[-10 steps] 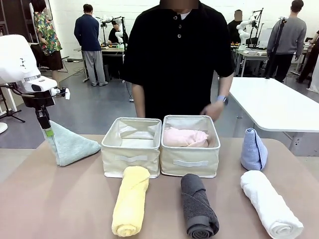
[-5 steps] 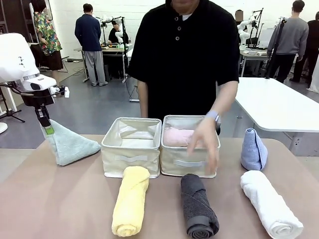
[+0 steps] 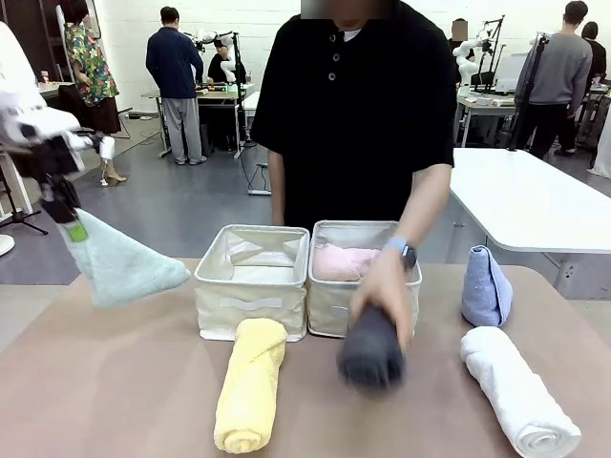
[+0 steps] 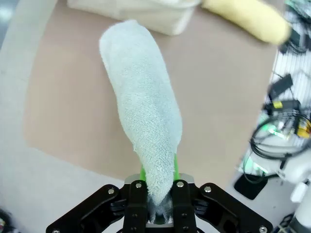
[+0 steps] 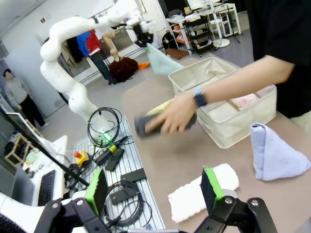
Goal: Sort the towels based on their folding style.
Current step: Pick up one triangle-folded towel and place it in the left Fabric basket.
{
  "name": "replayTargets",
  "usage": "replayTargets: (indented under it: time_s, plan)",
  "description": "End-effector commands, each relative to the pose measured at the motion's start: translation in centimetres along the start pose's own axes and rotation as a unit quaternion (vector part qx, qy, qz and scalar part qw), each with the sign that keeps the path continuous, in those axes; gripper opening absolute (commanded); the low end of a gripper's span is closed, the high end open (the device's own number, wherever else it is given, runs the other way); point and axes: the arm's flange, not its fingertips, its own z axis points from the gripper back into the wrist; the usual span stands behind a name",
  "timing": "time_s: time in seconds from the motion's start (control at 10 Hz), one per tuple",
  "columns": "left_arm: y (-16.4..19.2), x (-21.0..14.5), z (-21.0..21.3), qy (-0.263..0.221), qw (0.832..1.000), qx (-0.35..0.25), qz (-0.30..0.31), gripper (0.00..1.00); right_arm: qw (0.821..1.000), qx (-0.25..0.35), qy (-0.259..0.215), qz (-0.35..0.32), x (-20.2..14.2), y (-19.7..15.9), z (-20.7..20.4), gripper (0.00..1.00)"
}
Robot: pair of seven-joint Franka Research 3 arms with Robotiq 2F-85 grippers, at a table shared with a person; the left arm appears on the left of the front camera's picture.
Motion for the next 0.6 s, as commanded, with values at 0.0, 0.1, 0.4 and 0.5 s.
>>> replayTargets:
  time_s: [0.0,0.1,0.4,0.5]
  plan:
    - [-8.2,-1.1,8.8,-0.012,0.995,0.039,-0.092,0.0,1.0,0.004,-0.011,0.009,0.2,0.0,0.2,1.0]
    - [-10.1,-1.0,12.1,0.001,0.992,0.07,-0.109,0.0,1.0,0.004,-0.011,0.009,0.2,0.0,0.2,1.0]
    - [-13.5,-0.2,16.6,-0.011,0.988,0.078,-0.13,0.0,1.0,0.004,-0.011,0.009,0.2,0.0,0.2,1.0]
    - [-13.6,-0.7,16.4,-0.05,0.99,0.048,-0.12,0.0,1.0,0.004,-0.011,0.009,0.2,0.0,0.2,1.0]
